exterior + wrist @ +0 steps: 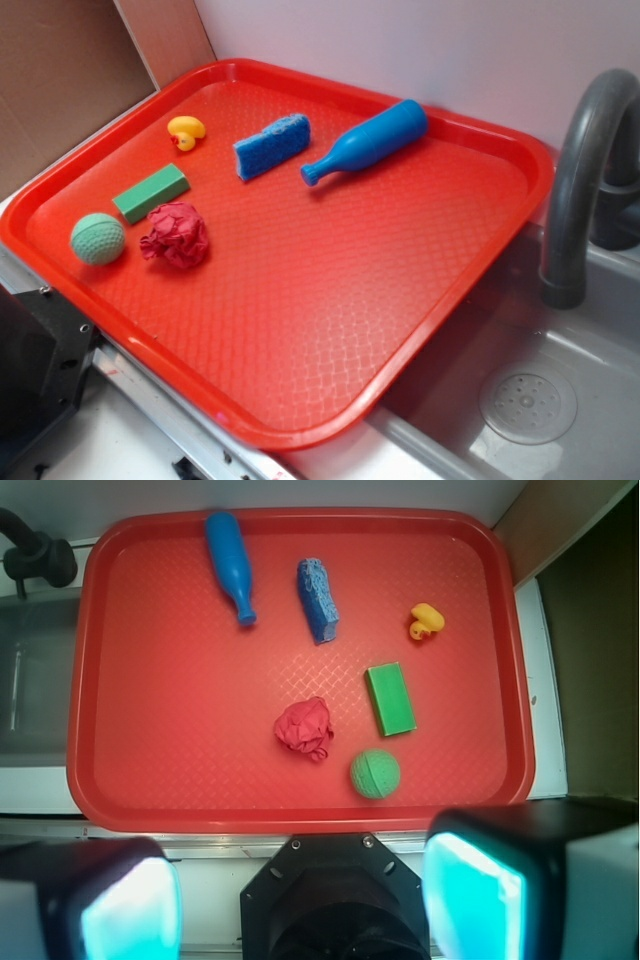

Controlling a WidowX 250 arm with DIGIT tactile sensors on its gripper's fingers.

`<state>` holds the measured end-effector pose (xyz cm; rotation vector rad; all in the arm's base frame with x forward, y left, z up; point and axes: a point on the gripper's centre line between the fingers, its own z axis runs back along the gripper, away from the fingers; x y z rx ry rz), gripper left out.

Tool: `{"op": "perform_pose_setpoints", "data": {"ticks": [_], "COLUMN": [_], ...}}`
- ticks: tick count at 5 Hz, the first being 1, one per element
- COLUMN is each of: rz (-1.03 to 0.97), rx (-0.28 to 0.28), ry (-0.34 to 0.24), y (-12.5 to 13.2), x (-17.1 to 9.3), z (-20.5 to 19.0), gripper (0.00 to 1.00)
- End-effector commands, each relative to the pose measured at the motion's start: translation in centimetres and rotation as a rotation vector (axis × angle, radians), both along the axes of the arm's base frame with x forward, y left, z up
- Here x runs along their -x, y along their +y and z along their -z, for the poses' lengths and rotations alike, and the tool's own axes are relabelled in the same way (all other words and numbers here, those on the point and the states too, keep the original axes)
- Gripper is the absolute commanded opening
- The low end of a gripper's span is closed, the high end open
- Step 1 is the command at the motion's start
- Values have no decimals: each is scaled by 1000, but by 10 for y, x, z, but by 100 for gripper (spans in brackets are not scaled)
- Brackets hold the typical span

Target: Grab the blue bottle.

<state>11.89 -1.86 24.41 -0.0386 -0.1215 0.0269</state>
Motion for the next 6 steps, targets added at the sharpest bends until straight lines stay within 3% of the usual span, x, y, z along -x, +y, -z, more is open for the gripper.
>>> {"op": "perform_pose_setpoints", "data": {"ticks": [1,3,4,5,6], "rz": [0,-18,84,128,153], "rx": [0,-55,-33,-83,-25], "ry": [0,-182,-274,-306,-305], "y": [0,-8,-19,-25,-32], "x": [0,-56,-92,-120,-153], "z": [0,36,54,68,96], "gripper": [100,100,100,100,100]}}
